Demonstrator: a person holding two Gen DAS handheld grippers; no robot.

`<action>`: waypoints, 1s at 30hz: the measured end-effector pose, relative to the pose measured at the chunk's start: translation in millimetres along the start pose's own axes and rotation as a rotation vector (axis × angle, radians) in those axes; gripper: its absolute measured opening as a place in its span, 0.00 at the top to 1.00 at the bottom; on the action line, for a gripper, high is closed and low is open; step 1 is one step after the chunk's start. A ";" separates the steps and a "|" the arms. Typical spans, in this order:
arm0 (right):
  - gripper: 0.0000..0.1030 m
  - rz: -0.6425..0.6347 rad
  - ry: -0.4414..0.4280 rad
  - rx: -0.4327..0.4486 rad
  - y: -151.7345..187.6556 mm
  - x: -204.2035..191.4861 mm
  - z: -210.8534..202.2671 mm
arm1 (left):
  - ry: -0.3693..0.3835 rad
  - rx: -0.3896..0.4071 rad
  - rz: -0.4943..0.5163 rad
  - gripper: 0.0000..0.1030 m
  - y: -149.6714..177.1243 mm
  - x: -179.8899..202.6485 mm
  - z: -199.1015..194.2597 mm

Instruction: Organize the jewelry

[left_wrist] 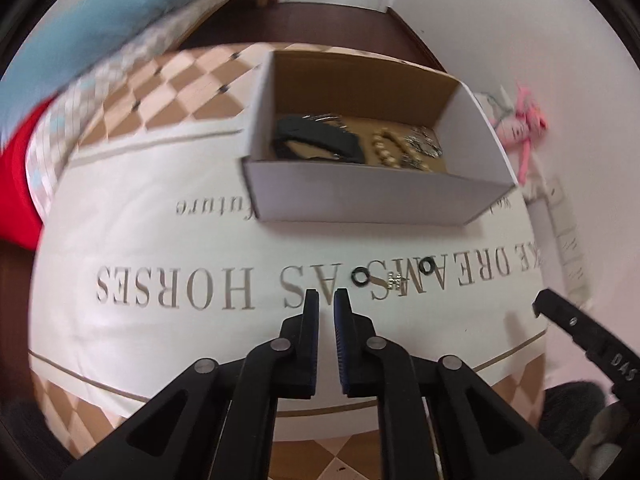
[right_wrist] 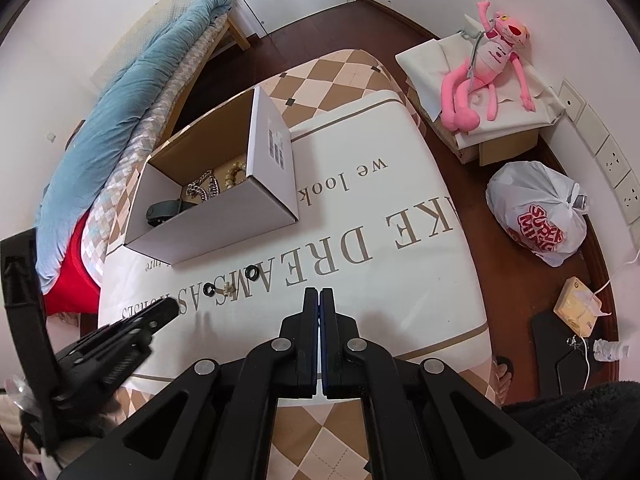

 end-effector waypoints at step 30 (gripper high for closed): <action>1.00 0.044 -0.003 -0.012 -6.5 5.4 16.3 | -0.059 0.035 0.300 0.90 -5.5 53.6 38.2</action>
Point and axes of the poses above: each gripper's, at about its wrist camera, not at the fingertips, and z roughly the way its jaws point, x to its right, y to its underside, the point moved 8 cm from there along z, roughly the way its jaws point, and after that the axes turned 5 degrees about -y, right-handed, at the moved point
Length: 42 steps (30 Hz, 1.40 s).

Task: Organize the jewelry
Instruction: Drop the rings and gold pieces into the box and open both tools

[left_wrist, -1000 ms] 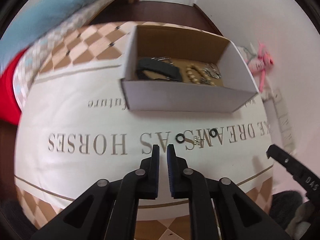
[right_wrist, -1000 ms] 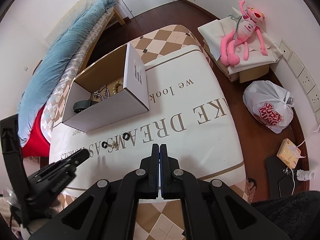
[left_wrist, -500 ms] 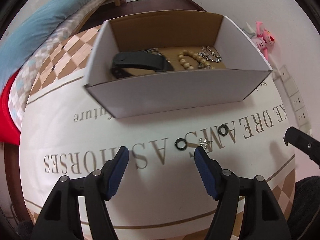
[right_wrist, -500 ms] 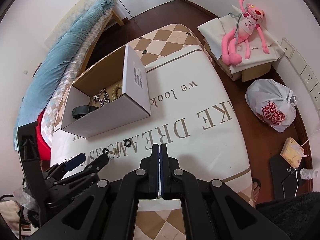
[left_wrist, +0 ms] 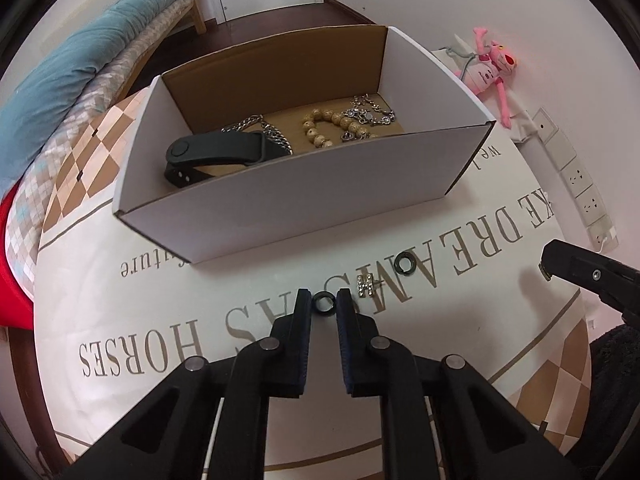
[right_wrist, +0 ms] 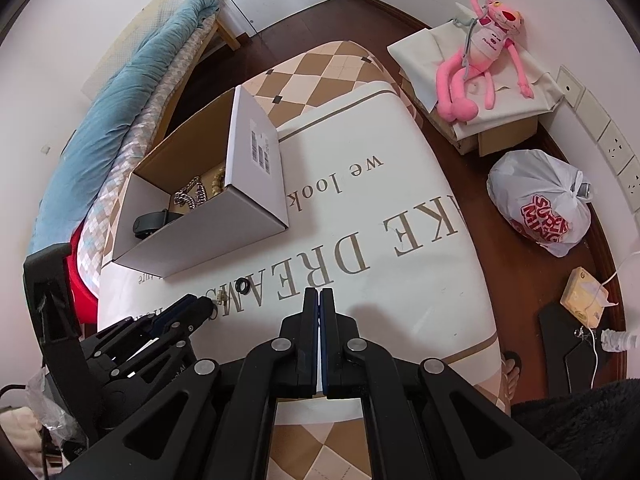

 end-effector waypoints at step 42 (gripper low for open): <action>0.03 -0.369 0.287 -0.098 -137.9 -92.5 22.6 | -0.118 -0.039 -0.251 0.01 -97.8 -126.2 -44.9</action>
Point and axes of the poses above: each gripper's, at about its wrist camera, not at the fingertips, and z roughly the way its jaws point, x to its right, y to its underside, the point moved 8 cm from there along z, roughly the way its jaws point, and after that the axes turned 5 degrees about -y, right-handed, at the moved point
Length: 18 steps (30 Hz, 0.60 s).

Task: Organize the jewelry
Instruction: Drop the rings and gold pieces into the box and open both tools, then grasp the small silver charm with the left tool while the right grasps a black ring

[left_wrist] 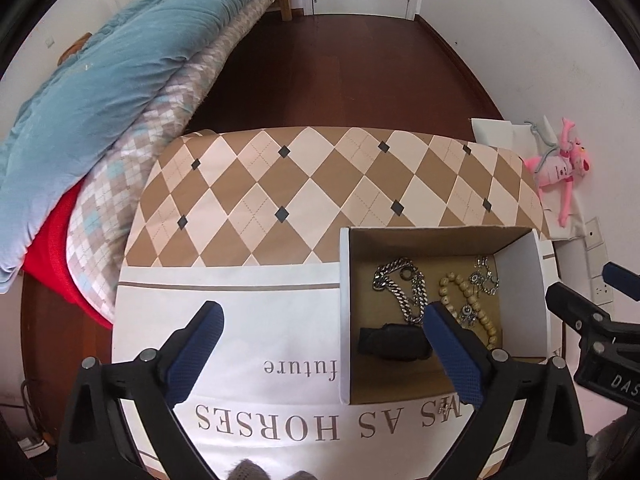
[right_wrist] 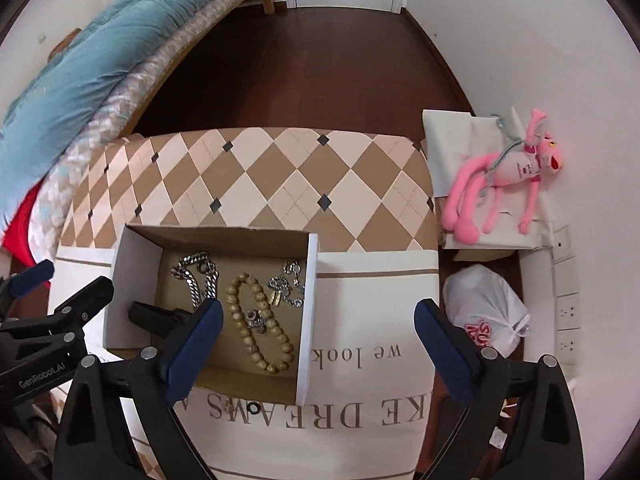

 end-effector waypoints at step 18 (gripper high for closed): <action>0.01 0.041 -0.109 0.107 91.2 -17.7 -28.6 | -0.082 0.072 -0.009 0.00 88.3 -19.2 -33.3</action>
Point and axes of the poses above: each gripper's, at about its wrist camera, not at the fingertips, and z roughly the way its jaws point, x to its right, y to its underside, the point moved 8 cm from there along z, roughly the way its jaws point, and after that the axes turned 5 degrees about -y, right-handed, at the moved point
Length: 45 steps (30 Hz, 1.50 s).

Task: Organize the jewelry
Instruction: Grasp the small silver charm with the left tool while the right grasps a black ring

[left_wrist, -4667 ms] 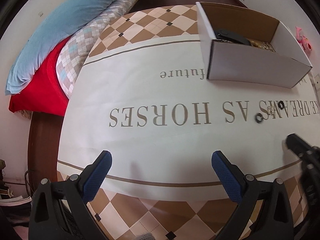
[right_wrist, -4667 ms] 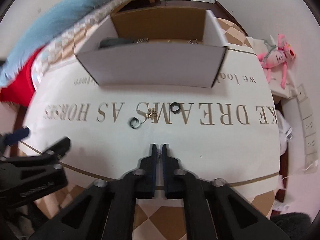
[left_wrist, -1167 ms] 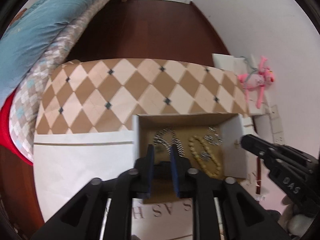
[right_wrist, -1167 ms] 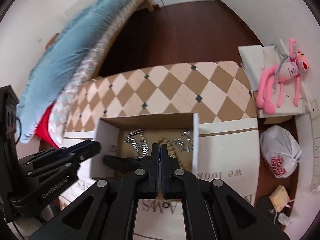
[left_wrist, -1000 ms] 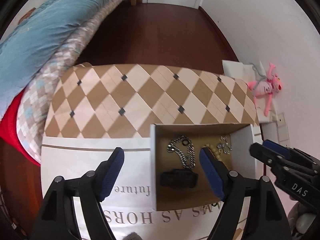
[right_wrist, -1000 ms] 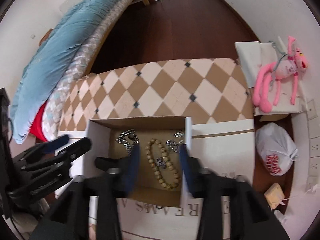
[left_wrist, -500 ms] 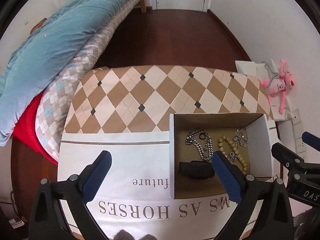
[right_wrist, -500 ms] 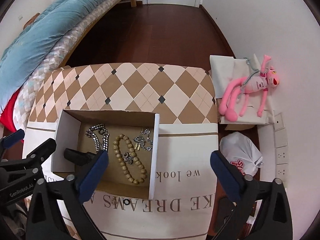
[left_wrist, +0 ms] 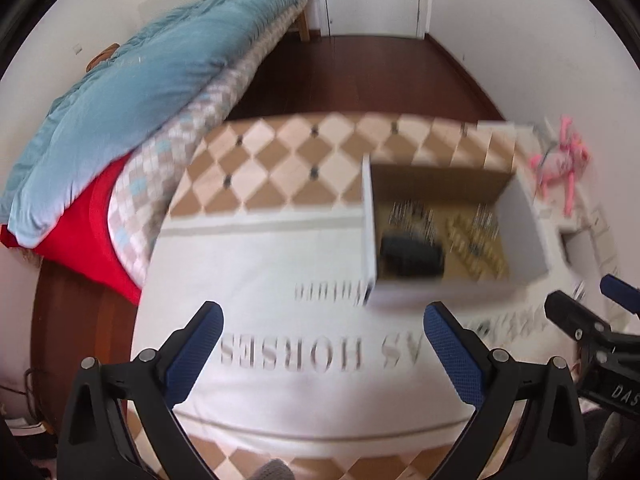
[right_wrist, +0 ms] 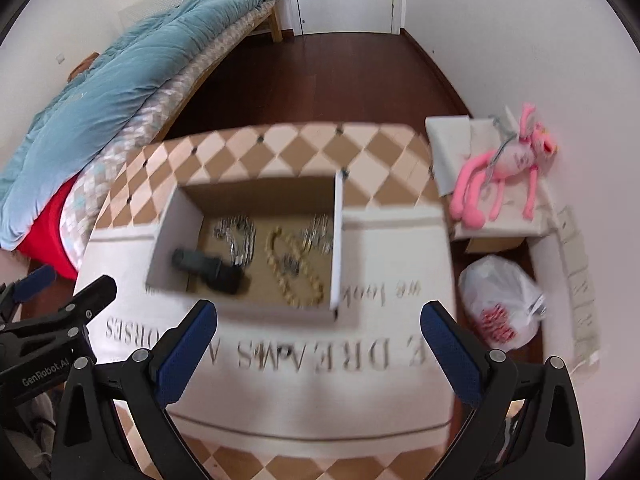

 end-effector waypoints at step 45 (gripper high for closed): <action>0.88 0.174 0.002 0.042 52.9 69.3 41.9 | 0.149 -0.096 0.163 0.31 26.2 128.9 67.7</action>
Point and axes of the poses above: each gripper's, at about its wrist camera, not at the fingertips, and z roughly the way its jaws point, x to its right, y to its underside, the point moved 8 cm from there along z, roughly the way its jaws point, and after that the axes turned 5 degrees about -y, right-handed, at the moved point
